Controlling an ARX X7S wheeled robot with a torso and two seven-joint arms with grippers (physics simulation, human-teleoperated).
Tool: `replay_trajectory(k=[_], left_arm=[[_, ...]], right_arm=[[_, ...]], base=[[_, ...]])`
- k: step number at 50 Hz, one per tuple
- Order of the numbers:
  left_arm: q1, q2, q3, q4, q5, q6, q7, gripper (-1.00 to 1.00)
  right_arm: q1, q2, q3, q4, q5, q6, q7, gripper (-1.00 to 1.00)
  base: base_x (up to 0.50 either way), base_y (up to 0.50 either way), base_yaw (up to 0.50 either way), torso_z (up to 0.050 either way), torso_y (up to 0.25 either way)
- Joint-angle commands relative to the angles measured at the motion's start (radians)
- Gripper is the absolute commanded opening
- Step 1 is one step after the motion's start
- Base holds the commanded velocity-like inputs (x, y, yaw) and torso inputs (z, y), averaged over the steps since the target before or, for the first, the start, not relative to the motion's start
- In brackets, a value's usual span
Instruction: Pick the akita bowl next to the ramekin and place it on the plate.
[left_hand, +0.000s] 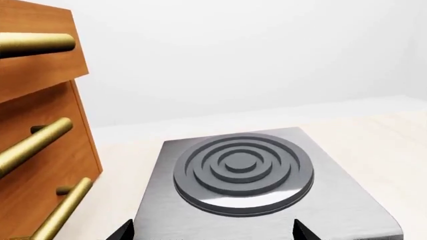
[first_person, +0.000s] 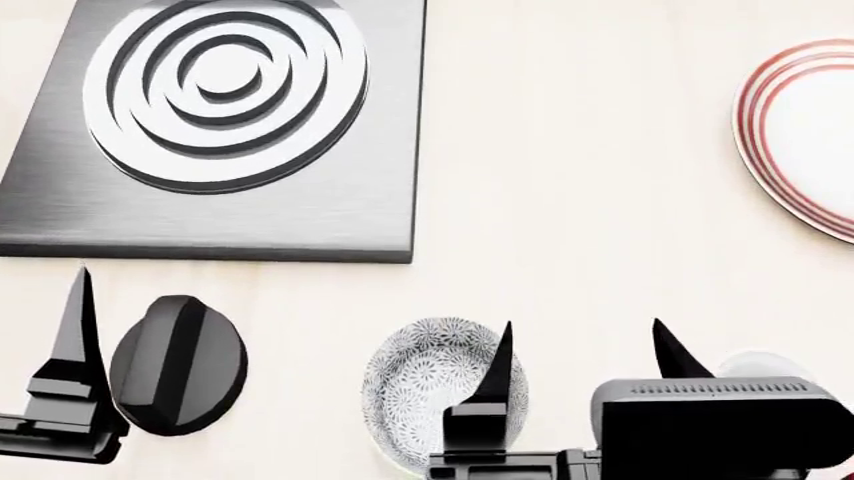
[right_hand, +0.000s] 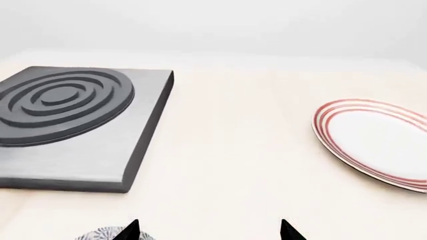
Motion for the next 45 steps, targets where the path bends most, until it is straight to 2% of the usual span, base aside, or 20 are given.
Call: replay_trajectory(k=[1,18,45], left_arm=[[0.006,-0.004,0.003,0.000,0.000,0.005,-0.005,1.00],[0.009,-0.008,0.010,-0.017,0.003,0.018,-0.009,1.00],[0.002,-0.014,0.010,-0.036,-0.007,0.028,-0.013,1.00]], right_arm=[[-0.007,-0.032,0.058,0.021,0.077,0.082,-0.023,1.00],[0.001,-0.079,0.120,0.100,0.165,0.111,-0.051,1.00],[0.013,-0.068,0.086,0.227,0.174,0.053,-0.037,1.00]], base=[[0.00,0.00,0.00,0.000,0.000],[0.00,0.00,0.00,0.000,0.000],[0.00,0.00,0.00,0.000,0.000]])
